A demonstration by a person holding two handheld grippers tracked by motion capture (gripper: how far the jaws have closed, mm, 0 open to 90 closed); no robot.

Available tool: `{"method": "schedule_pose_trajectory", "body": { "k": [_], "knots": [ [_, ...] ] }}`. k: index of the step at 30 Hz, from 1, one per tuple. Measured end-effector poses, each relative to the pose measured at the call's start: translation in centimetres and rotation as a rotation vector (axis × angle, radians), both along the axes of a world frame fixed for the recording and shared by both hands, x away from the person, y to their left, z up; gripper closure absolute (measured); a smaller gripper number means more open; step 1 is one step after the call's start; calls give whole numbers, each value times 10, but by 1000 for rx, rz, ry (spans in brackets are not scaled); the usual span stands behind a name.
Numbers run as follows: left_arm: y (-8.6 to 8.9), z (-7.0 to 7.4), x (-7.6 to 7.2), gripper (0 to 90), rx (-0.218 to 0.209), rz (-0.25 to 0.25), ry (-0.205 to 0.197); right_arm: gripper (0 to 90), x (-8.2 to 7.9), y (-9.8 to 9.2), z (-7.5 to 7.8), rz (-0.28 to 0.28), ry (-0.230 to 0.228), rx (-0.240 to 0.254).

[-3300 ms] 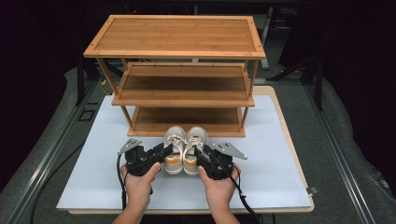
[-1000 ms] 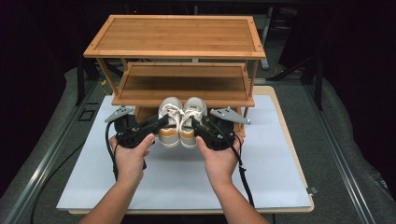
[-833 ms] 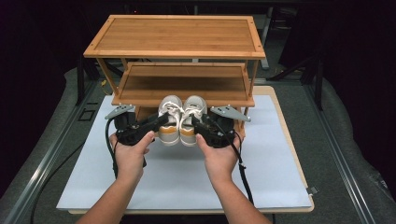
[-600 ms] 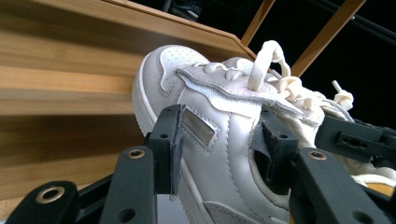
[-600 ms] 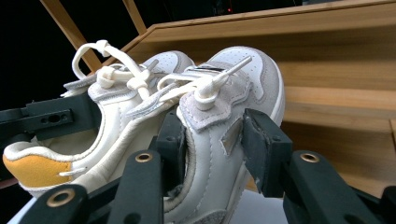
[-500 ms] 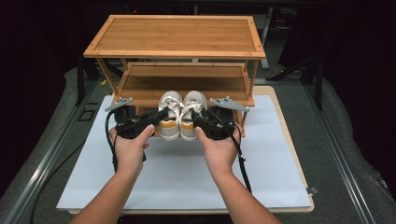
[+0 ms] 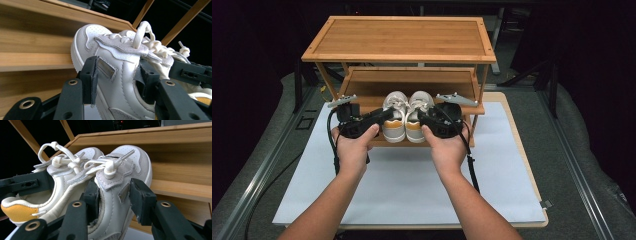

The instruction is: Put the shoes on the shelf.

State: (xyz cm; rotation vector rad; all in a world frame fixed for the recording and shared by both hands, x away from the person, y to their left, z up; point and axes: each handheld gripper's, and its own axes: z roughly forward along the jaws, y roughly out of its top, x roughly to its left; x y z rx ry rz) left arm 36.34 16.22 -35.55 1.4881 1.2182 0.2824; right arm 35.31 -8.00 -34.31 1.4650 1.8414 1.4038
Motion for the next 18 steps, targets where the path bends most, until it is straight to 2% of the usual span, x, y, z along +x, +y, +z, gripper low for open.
{"method": "schedule_pose_trajectory", "body": {
  "k": [4, 13, 18],
  "knots": [
    [-1, 1, 7, 571, 3, 0, 4, 606, 6, -1, -1, -3, 13, 17],
    [-5, -4, 24, 571, -10, -5, 17, 606, 22, -6, -4, -12, 19, 11],
    [-8, -4, 31, 571, -1, -5, 20, 605, 29, -8, -4, -14, 25, 7]
  ]
}}
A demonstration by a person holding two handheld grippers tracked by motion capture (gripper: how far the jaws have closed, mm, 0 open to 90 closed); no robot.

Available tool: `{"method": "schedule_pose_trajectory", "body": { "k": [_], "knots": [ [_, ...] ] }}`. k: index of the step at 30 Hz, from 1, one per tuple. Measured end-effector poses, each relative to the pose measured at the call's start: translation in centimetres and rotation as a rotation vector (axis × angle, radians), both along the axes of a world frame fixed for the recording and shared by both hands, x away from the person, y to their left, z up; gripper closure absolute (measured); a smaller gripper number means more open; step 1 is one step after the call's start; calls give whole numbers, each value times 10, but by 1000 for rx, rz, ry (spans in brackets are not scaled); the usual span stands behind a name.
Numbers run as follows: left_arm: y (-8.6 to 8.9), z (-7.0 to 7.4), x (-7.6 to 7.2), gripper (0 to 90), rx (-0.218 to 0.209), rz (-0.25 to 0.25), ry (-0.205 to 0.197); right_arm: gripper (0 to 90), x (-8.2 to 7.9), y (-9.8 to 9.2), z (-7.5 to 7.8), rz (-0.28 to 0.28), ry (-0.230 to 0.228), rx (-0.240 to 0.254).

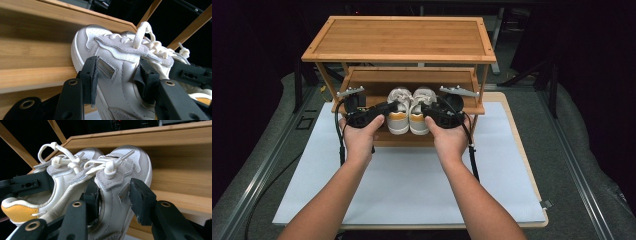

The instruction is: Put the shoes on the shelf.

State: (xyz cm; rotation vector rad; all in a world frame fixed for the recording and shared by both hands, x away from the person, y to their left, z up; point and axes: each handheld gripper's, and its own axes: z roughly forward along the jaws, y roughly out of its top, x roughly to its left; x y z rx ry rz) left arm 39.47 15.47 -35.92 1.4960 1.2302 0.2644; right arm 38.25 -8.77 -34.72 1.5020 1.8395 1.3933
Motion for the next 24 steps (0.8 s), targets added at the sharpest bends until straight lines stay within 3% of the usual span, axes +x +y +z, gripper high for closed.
{"method": "schedule_pose_trajectory", "body": {
  "k": [24],
  "knots": [
    [2, -2, 30, 570, -5, 16, 36, 604, 33, 2, -4, -1, 37, 20]
  ]
}}
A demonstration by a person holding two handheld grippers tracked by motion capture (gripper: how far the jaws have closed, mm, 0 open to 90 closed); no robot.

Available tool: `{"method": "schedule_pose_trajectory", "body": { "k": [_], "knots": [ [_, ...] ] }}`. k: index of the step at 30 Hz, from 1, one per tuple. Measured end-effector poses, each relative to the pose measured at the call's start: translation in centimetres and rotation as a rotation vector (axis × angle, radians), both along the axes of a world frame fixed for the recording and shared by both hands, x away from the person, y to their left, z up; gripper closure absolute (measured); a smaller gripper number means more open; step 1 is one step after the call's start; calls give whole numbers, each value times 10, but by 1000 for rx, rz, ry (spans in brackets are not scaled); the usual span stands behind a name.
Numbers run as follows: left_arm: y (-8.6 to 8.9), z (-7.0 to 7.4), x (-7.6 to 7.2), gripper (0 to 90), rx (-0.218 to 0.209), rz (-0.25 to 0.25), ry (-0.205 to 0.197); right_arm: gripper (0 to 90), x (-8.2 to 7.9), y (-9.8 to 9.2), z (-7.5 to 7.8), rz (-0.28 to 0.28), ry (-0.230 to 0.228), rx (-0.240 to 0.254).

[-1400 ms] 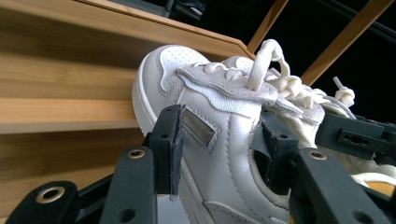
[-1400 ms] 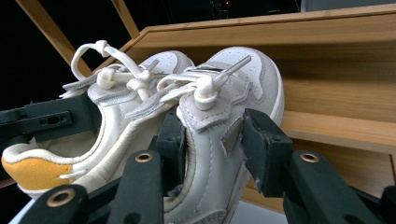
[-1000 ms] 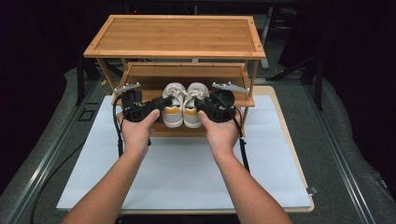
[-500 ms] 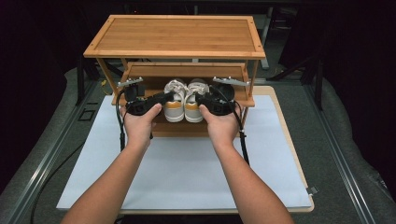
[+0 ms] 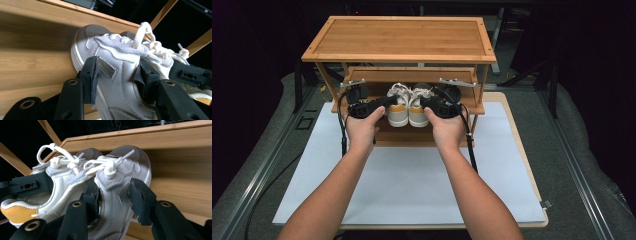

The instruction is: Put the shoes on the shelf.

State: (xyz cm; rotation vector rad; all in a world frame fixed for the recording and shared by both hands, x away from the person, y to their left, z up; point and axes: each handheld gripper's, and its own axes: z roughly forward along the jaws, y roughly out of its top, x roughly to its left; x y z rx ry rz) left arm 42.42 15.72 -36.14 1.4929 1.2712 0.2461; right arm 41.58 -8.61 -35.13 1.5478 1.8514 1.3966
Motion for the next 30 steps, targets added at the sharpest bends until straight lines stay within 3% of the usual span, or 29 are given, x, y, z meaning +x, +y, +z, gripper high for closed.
{"method": "schedule_pose_trajectory", "body": {
  "k": [9, 11, 13, 15, 20, 30],
  "knots": [
    [-2, 1, 10, 564, 9, -4, 0, 602, 8, -3, 0, -3, 15, 7],
    [-3, 2, 12, 563, 16, -4, 4, 600, 11, -3, -2, -10, 4, 34],
    [-2, 3, 14, 562, 25, -10, 12, 597, 12, -4, 0, -4, 25, 21],
    [-2, 3, 17, 556, 15, -14, 20, 592, 14, -3, -1, -17, 13, 23],
    [-1, 4, 22, 542, 0, -12, 39, 577, 19, -2, 2, -30, 35, 12],
    [2, 8, 21, 491, -6, -26, 41, 557, 21, -3, 5, -14, 50, -3]
  ]
}}
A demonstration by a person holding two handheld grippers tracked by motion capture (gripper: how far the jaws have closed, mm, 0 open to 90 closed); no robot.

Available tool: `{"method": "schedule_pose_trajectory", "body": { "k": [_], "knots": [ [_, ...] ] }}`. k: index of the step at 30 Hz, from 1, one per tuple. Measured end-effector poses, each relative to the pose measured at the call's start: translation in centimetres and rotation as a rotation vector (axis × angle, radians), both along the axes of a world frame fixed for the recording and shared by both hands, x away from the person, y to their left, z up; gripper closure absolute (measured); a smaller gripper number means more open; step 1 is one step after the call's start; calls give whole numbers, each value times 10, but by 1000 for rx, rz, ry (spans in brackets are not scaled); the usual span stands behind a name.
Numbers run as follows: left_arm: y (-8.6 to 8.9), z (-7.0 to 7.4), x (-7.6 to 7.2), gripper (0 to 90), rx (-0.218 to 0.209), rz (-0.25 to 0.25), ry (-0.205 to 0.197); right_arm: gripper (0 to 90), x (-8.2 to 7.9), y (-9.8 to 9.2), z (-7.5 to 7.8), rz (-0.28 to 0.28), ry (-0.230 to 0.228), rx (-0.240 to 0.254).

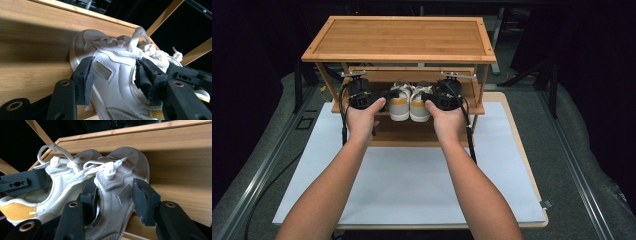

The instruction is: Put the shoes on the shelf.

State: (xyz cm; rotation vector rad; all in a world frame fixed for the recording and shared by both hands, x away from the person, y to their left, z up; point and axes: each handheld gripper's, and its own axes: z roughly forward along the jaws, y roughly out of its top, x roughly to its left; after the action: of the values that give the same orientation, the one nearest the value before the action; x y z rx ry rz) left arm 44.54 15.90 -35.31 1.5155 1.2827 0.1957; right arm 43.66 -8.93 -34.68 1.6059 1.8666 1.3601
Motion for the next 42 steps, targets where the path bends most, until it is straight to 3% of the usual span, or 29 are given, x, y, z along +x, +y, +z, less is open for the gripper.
{"method": "schedule_pose_trajectory", "body": {
  "k": [27, 35, 42],
  "knots": [
    [11, 12, -20, 536, -12, -18, -57, 559, -20, -7, 17, 9, -84, -9],
    [19, 15, -25, 621, -44, -37, -91, 622, -27, -9, 20, 21, -104, -19],
    [27, 18, -30, 741, -31, -61, -110, 705, -35, -17, 23, 32, -128, -23]
  ]
}}
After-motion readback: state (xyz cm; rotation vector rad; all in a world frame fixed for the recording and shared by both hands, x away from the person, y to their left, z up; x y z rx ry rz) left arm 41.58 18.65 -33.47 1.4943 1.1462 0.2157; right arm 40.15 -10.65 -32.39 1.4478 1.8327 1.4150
